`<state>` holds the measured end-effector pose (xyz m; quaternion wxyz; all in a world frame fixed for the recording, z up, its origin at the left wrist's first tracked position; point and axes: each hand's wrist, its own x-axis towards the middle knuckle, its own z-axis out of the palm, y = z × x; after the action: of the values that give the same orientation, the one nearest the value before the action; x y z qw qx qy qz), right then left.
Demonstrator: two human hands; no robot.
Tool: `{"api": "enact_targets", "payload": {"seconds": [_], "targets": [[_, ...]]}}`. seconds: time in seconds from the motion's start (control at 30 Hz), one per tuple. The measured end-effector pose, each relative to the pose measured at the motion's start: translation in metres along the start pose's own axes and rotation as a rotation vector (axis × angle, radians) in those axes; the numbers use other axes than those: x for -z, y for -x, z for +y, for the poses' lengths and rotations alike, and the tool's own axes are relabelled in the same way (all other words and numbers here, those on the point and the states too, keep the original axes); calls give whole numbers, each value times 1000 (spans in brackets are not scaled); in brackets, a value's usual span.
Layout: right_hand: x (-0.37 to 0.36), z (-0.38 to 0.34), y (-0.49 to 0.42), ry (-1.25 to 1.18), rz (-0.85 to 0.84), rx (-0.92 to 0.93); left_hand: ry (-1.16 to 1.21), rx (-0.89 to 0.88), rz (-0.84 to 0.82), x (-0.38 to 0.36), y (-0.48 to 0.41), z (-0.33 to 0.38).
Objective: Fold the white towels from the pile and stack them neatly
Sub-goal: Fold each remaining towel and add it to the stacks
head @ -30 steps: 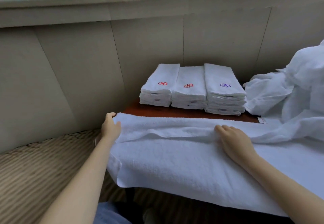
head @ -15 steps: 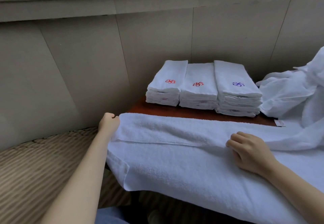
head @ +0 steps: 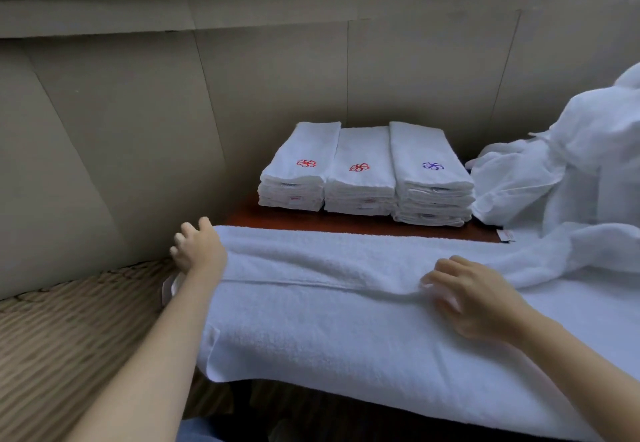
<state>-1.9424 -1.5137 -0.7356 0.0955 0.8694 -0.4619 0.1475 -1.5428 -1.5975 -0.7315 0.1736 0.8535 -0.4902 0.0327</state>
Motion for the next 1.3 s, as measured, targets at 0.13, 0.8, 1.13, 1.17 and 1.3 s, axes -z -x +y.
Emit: {"api": "enact_targets", "payload": {"seconds": [0.13, 0.8, 1.13, 1.17, 1.3], "targets": [[13, 39, 15, 155, -224, -323, -210, -290, -74, -5, 35, 54], [101, 100, 126, -112, -544, -1175, -45, -965, -566, -44, 205, 261], [83, 150, 146, -1365, 303, -1556, -83, -1066, -527, -50, 210, 254], [81, 154, 142, -1368, 303, -1558, -86, -1078, -530, -49, 210, 252], [73, 160, 125, -1060, 233, -1601, -99, -1120, -541, -47, 211, 244]]}}
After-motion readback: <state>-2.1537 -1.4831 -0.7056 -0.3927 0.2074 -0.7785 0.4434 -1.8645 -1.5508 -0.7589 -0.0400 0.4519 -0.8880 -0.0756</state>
